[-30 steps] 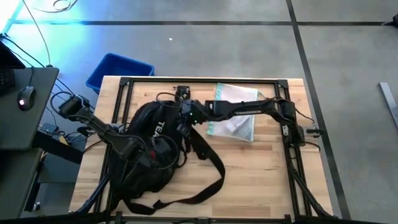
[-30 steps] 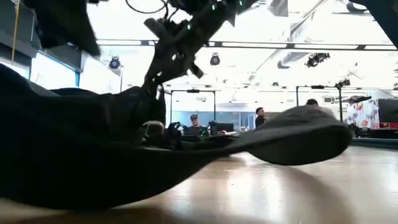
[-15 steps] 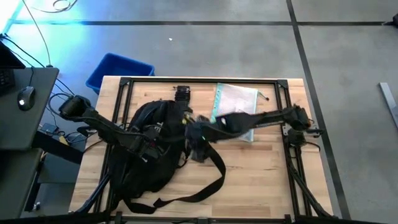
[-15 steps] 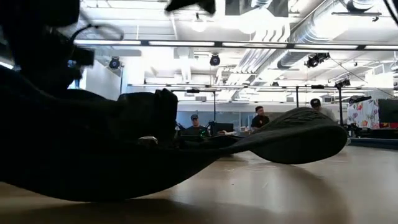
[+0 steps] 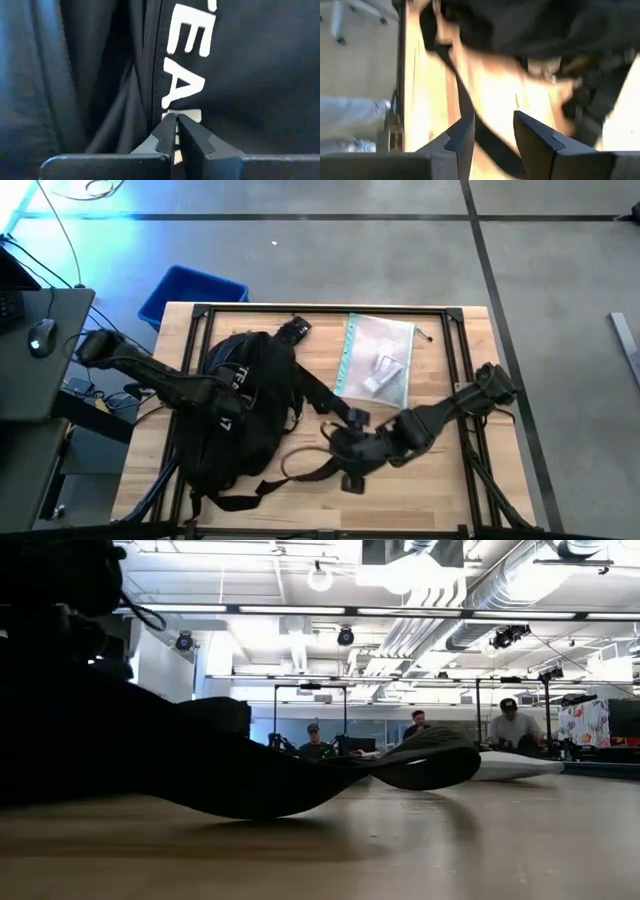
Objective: Unpack backpack
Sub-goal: Open the transparent zip bag
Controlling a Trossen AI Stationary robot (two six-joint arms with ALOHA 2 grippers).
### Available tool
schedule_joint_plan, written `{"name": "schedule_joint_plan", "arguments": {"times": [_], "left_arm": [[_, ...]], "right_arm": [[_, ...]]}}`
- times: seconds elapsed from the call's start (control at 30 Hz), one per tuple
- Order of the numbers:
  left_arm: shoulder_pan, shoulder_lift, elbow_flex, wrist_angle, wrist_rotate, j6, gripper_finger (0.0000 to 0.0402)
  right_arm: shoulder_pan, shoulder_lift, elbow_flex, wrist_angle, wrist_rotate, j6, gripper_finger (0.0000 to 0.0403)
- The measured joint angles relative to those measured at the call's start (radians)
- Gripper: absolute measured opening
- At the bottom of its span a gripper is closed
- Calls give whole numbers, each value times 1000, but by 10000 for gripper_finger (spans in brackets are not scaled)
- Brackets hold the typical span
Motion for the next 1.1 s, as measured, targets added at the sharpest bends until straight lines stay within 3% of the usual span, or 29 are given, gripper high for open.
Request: {"name": "schedule_joint_plan", "arguments": {"times": [0.27, 0.4, 0.57, 0.7, 0.83, 0.93, 1.1], "left_arm": [[-87, -40, 227, -57, -13, 232, 0], [-153, 40, 375, -42, -76, 413, 0], [-196, 194, 515, -39, -121, 503, 0], [-205, 300, 562, 18, -145, 504, 0], [-202, 371, 574, 164, -139, 579, 0], [-200, 402, 575, 310, -106, 691, 0], [-191, 415, 575, 495, -56, 828, 0]], "right_arm": [[76, -33, -9, -483, 209, 270, 121], [64, -185, -162, -413, 282, 318, 121], [-8, -412, -471, -430, 292, 593, 121], [-100, -604, -734, -355, 189, 808, 121], [-205, -736, -992, -145, 74, 848, 121], [-284, -763, -1153, 35, 8, 846, 119], [-391, -743, -1334, 176, -22, 951, 99]]}}
